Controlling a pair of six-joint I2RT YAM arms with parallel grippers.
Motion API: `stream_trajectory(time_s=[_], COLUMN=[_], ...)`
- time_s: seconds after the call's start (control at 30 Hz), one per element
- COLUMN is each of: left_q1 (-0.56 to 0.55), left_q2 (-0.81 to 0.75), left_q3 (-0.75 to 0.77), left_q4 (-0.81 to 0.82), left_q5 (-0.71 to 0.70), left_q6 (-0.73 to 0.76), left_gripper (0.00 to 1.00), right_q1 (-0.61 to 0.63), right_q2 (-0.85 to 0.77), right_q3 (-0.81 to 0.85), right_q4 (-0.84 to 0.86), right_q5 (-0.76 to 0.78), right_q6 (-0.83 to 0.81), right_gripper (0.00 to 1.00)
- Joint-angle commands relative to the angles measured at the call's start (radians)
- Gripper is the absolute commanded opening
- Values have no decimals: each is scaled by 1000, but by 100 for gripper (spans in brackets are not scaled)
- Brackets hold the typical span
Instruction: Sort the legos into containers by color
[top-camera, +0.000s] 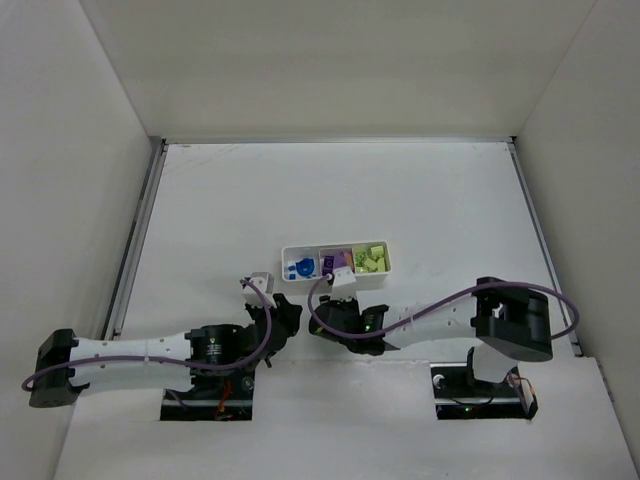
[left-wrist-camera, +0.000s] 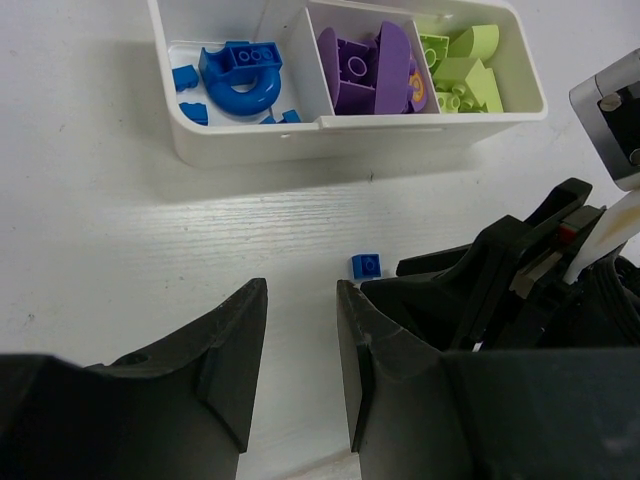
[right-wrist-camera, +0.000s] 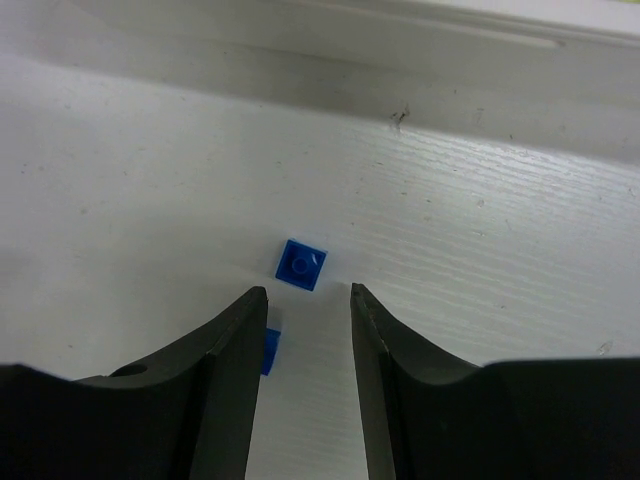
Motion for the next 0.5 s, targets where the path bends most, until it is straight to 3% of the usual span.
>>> stream_trajectory(time_s=[0.0, 0.23, 0.4, 0.47], left_q1=[1, 10, 18, 18], left_q2=[-4, -32, -38, -38], left_q3=[-5, -17, -27, -33], left_q4=[10, -2, -5, -6], left_q5=[-17, -36, -39, -37], left_q6=[-5, -8, -11, -11], left_gripper=[31, 31, 32, 32], right_q1=[0, -23, -34, -39], right_q2=[28, 49, 64, 71], right_q3=[49, 54, 37, 31], right_q4=[27, 38, 62, 81], right_q5=[25, 22, 28, 30], right_q6=[-11, -16, -7, -13], right_gripper=[45, 34, 34, 29])
